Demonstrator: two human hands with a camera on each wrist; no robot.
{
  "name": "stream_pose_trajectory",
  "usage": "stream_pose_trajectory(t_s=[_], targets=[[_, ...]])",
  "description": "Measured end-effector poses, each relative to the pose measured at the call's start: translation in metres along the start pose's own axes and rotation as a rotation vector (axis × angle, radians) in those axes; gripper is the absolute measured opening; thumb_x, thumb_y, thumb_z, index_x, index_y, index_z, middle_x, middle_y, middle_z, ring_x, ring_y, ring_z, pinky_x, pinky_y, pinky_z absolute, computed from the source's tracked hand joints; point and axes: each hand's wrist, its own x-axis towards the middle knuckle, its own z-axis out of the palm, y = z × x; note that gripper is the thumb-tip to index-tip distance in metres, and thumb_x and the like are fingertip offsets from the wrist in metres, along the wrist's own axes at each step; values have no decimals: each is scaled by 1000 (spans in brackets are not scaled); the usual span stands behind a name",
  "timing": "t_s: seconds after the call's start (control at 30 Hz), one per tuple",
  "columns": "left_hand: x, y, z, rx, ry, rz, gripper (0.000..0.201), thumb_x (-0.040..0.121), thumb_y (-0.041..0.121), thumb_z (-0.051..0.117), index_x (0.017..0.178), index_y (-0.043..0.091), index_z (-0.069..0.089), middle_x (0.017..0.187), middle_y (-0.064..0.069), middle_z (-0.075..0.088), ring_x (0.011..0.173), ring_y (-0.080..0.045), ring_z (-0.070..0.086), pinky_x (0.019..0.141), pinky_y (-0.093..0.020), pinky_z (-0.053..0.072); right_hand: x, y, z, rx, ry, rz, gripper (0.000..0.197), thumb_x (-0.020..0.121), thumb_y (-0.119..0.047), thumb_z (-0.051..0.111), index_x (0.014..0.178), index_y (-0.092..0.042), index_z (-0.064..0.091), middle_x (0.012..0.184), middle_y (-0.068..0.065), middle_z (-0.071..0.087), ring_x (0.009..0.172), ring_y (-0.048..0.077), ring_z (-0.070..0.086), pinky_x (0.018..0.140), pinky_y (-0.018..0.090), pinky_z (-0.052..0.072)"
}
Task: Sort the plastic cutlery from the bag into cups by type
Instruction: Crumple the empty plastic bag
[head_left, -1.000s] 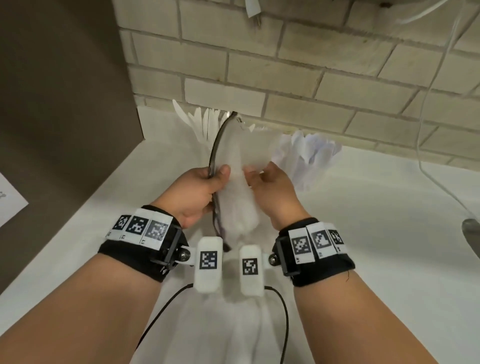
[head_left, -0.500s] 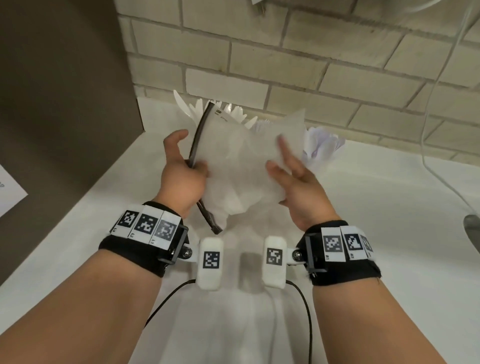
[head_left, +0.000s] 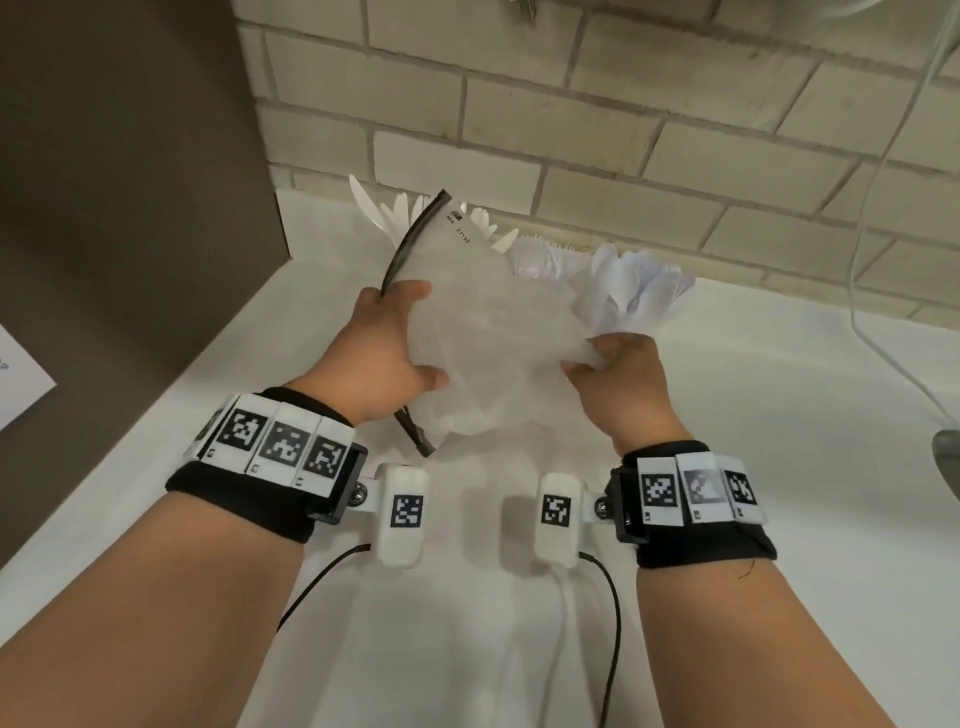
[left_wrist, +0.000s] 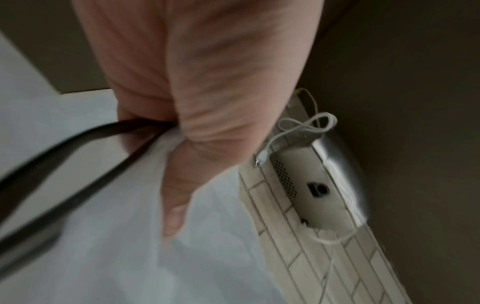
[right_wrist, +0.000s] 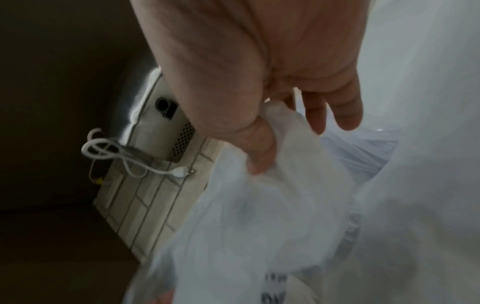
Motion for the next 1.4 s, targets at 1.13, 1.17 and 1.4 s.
stream_pose_trajectory(t_s=[1.13,1.17,1.4], targets=[[15,20,24,-924,-44,-164,57,68,38,72,120,20,55,115,-5,69,107,-26,66,93,-48,52,-24,-33,4,10,-593,-222,37,72,-4,76,90,-32,59,97,-15,61,94,3,57,86,19,44],[18,14,27,-878,23,-147,53,69,31,68,119,25,54,116,-1,68,108,-23,65,96,-47,50,-26,-33,3,-30,-617,-210,32,77,-8,73,93,-34,62,105,-16,63,102,1,57,89,15,42],[-2,15,33,-581,142,80,32,90,8,59,119,20,59,113,-1,68,105,-17,64,97,-39,50,-33,-41,4,684,-490,279,52,88,-45,60,132,-35,36,118,16,62,83,33,72,67,38,59]])
